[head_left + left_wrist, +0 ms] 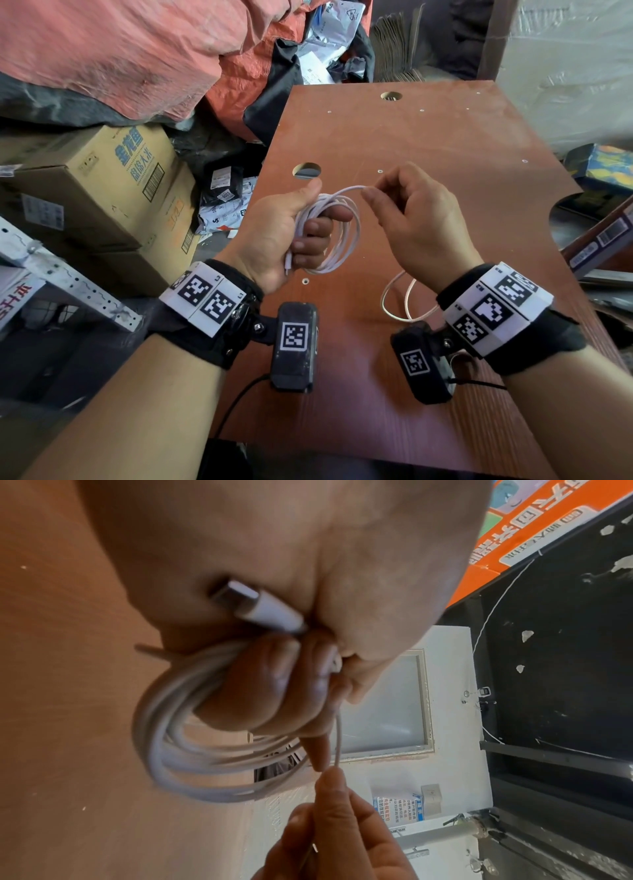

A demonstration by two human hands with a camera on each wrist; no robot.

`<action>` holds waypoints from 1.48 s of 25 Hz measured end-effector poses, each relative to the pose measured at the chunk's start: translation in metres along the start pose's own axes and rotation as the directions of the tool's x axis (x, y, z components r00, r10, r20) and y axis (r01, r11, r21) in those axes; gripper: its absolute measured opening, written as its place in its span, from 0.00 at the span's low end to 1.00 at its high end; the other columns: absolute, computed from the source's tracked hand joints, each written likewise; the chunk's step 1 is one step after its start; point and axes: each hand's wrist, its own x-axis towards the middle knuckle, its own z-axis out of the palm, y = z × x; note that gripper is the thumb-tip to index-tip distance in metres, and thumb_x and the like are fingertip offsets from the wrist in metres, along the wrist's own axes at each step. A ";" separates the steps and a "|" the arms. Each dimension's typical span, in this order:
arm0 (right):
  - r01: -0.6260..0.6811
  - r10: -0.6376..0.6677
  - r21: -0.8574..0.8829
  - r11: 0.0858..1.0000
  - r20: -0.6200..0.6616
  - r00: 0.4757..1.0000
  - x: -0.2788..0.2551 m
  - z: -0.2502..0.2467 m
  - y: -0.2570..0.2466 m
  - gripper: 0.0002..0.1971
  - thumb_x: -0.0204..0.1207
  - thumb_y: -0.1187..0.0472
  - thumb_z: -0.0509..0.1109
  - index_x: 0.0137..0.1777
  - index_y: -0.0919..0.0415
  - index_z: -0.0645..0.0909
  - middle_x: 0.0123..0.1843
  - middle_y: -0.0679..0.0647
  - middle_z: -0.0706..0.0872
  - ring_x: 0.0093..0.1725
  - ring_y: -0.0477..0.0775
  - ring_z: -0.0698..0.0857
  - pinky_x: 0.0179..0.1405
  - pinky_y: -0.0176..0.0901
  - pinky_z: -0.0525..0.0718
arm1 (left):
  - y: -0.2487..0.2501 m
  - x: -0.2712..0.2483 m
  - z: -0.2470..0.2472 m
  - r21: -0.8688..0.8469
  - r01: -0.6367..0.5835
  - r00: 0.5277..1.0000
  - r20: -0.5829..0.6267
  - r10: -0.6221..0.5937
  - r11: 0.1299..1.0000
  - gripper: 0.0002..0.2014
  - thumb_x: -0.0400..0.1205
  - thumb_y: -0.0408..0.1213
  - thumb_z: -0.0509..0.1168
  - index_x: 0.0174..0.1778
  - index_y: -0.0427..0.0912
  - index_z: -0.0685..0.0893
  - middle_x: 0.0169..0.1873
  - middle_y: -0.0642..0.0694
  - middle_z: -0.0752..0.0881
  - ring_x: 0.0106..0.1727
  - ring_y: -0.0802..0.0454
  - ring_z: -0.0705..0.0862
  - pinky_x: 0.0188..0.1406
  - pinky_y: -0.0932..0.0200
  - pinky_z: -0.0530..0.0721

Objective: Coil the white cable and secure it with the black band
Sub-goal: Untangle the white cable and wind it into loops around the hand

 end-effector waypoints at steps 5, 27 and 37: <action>0.026 -0.027 0.037 0.999 0.029 0.999 -0.001 0.001 -0.003 0.07 0.83 0.53 0.67 0.47 0.55 0.76 0.32 0.48 0.83 0.32 0.49 0.80 0.35 0.40 0.76 | -0.001 0.002 0.003 0.084 0.013 0.998 -0.060 -0.008 0.996 0.33 0.88 0.60 0.51 0.42 0.31 0.86 0.21 0.51 0.62 0.18 0.58 0.56 0.16 0.64 0.52; 0.031 -0.033 0.070 0.997 0.027 0.999 0.003 -0.002 -0.005 0.04 0.84 0.53 0.64 0.48 0.50 0.74 0.29 0.46 0.80 0.29 0.45 0.77 0.32 0.42 0.73 | -0.004 -0.003 0.006 0.056 -0.045 0.991 0.127 0.038 0.997 0.25 0.90 0.46 0.49 0.57 0.28 0.84 0.25 0.51 0.67 0.17 0.60 0.57 0.17 0.62 0.53; -0.033 0.036 0.097 0.995 -0.029 0.999 0.004 -0.002 -0.002 0.10 0.80 0.48 0.70 0.43 0.52 0.77 0.32 0.47 0.84 0.34 0.53 0.85 0.38 0.53 0.84 | 0.001 -0.004 0.012 0.115 -0.090 0.994 -0.049 0.096 0.989 0.22 0.88 0.48 0.58 0.28 0.50 0.61 0.19 0.52 0.55 0.17 0.56 0.49 0.19 0.65 0.46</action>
